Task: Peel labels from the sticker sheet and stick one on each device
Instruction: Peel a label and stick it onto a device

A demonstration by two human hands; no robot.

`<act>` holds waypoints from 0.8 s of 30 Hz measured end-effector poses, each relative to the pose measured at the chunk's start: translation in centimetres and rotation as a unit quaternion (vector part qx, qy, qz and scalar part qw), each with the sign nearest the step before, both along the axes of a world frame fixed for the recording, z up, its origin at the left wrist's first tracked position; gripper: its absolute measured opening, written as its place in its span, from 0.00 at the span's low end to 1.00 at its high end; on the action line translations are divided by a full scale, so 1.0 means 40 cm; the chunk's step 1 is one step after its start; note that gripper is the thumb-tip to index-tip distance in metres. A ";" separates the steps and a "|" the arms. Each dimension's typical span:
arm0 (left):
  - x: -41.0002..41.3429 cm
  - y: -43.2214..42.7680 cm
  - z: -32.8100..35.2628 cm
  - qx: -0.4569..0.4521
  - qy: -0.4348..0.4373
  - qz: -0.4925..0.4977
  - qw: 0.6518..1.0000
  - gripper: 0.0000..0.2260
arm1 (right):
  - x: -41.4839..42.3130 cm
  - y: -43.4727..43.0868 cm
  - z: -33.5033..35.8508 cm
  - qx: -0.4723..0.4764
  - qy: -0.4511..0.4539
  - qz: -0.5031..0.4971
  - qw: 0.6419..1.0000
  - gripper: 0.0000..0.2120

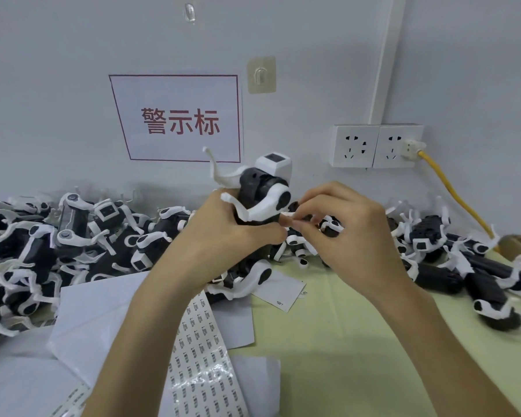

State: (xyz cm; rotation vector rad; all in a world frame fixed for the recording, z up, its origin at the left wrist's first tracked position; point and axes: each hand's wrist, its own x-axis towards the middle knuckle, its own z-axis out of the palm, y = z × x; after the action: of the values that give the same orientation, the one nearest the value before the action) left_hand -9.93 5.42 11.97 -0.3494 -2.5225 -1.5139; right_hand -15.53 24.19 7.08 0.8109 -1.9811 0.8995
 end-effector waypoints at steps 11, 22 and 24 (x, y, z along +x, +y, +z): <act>-0.032 0.011 -0.031 0.026 -0.001 0.038 0.999 0.12 | 0.016 0.003 0.009 0.007 -0.138 0.000 0.990 0.09; -0.050 0.010 -0.037 0.369 -0.007 0.053 0.928 0.08 | 0.024 -0.009 0.020 -0.202 -0.352 0.218 0.888 0.26; -0.053 0.017 -0.038 0.450 -0.017 0.030 0.892 0.07 | 0.026 -0.026 0.008 -0.185 -0.390 0.230 0.872 0.37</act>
State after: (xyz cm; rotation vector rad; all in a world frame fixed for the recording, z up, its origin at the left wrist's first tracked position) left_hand -12.07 6.11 10.47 -0.0873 -1.5442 -2.4225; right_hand -14.47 23.15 7.40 0.7673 -2.1682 2.0817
